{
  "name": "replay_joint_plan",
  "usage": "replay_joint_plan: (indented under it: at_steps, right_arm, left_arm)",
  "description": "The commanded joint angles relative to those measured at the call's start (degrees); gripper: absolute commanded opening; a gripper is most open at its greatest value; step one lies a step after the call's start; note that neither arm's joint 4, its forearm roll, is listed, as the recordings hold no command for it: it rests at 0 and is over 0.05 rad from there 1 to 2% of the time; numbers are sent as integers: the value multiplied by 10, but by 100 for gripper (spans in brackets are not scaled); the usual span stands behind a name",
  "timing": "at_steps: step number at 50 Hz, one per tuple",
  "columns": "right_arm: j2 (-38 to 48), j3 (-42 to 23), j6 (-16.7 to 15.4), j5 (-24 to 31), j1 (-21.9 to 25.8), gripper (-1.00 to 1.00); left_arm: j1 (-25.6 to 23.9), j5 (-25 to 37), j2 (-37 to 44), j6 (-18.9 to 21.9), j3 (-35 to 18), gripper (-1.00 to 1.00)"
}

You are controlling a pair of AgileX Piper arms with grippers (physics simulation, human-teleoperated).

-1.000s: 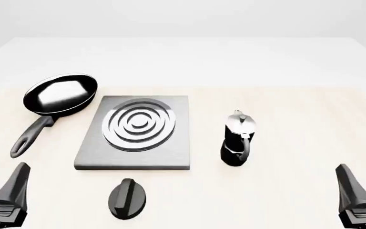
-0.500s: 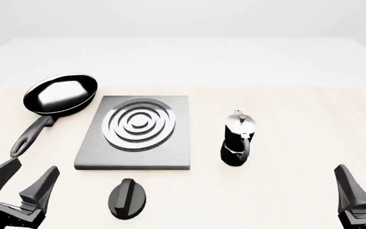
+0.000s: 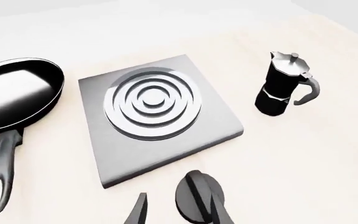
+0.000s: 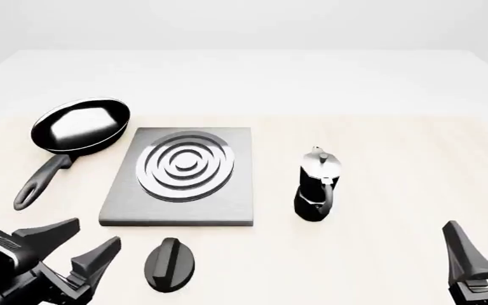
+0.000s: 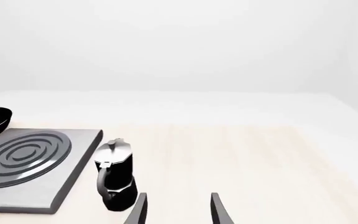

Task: Turn on the stove and put the frying pan on it.

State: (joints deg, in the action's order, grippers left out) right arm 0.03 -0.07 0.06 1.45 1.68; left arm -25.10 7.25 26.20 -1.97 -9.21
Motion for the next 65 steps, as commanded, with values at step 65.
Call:
replay_joint_plan:
  at_steps: [65]
  right_arm:
    - [0, 0, 11, 2, 0, 100]
  left_arm:
    - [-102, -604, 660, -37, 88, 100]
